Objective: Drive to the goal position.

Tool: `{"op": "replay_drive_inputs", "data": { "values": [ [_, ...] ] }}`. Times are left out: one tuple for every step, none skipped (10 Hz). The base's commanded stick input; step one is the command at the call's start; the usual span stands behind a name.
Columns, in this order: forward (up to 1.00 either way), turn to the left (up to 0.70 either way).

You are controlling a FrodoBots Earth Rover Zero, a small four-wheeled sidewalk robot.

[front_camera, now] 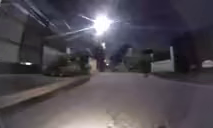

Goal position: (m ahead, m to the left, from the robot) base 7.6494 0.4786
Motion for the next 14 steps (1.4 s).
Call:
{"op": "replay_drive_inputs", "data": {
  "values": [
    [1.00,-0.40],
    [1.00,-0.01],
    [1.00,0.00],
    [1.00,0.00],
    [1.00,0.00],
    [1.00,0.00],
    [1.00,0.00],
    [1.00,0.00],
    [1.00,0.00],
    [1.00,0.00],
    [1.00,0.00],
    [1.00,0.00],
    [1.00,0.00],
    [1.00,0.00]
  ]
}}
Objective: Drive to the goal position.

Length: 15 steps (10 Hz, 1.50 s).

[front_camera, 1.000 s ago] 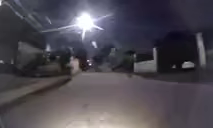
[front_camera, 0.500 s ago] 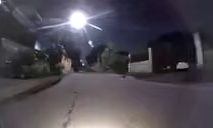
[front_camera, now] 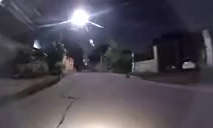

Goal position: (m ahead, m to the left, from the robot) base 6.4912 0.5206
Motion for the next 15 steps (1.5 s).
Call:
{"op": "replay_drive_inputs", "data": {
  "values": [
    [1.00,0.00],
    [1.00,0.00],
    [1.00,0.00],
    [1.00,0.00],
    [1.00,0.00],
    [1.00,0.00],
    [1.00,0.00],
    [1.00,0.00],
    [1.00,0.00],
    [1.00,0.00],
    [1.00,0.00],
    [1.00,0.00],
    [1.00,0.00],
    [1.00,0.00],
    [1.00,0.00]
  ]
}}
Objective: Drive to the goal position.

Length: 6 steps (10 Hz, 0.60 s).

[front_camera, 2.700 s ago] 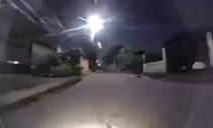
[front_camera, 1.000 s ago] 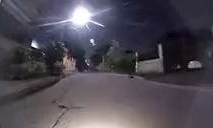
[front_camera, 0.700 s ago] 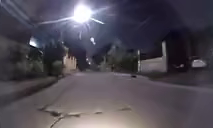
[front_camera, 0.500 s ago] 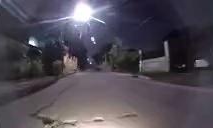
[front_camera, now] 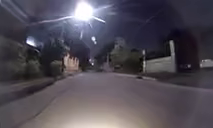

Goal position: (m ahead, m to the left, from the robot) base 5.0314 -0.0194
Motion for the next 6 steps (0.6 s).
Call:
{"op": "replay_drive_inputs", "data": {
  "values": [
    [1.00,0.00],
    [1.00,0.00],
    [1.00,0.00],
    [1.00,0.00],
    [1.00,0.00],
    [1.00,0.00]
  ]
}}
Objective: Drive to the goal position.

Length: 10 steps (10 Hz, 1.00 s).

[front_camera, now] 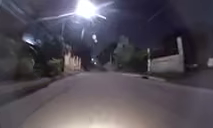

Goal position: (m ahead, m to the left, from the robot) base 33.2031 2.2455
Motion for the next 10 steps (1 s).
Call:
{"op": "replay_drive_inputs", "data": {
  "values": [
    [1.00,0.10],
    [1.00,0.32],
    [1.00,0.33],
    [1.00,0.00],
    [1.00,0.00],
    [1.00,0.00],
    [1.00,0.00],
    [1.00,0.00],
    [1.00,0.00],
    [1.00,0.00]
  ]
}}
